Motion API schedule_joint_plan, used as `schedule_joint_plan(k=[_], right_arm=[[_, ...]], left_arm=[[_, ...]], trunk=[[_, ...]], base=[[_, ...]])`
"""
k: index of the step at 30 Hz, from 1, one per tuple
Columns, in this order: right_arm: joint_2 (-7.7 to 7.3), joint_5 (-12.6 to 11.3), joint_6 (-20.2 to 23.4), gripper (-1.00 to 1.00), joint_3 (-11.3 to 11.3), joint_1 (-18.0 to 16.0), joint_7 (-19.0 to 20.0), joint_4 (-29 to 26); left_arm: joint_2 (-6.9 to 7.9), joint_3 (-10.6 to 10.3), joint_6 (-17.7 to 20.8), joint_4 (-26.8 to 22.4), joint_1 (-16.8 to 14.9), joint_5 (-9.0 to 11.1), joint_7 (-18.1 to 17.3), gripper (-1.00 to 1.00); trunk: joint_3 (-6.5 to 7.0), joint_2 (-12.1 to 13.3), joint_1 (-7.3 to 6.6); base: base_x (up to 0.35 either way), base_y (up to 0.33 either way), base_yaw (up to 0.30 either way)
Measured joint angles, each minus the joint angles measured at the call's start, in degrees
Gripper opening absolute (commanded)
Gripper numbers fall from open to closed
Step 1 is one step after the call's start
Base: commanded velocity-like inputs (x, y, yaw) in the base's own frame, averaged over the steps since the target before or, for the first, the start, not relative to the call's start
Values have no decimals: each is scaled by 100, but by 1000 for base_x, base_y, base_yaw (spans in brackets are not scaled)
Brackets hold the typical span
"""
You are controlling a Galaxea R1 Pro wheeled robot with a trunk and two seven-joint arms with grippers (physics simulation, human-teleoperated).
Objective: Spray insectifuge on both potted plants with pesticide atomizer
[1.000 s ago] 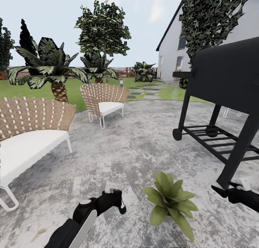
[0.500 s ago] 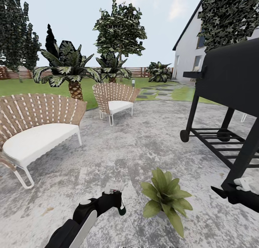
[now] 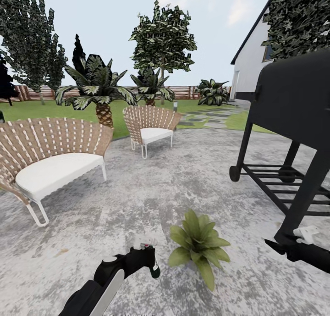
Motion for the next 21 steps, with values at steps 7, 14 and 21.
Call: schedule_joint_plan(k=[7, 14, 21], right_arm=[[372, -30, 473, 100, 1184, -33, 740, -9], [592, -9, -135, 100, 1819, -26, 947, -9], [589, 58, 271, 100, 2673, -51, 1680, -13]], left_arm=[[21, -87, -50, 807, -57, -735, -1575, -100], [-131, -95, -1303, 1921, -310, -1866, -3264, -100], [-82, -107, -2043, 2000, -314, -1879, -3918, -100]], trunk=[[-1, 1, 1], [0, 0, 0], [0, 0, 0]], base=[[-158, -319, 0], [130, -222, 0], [73, -3, 0]])
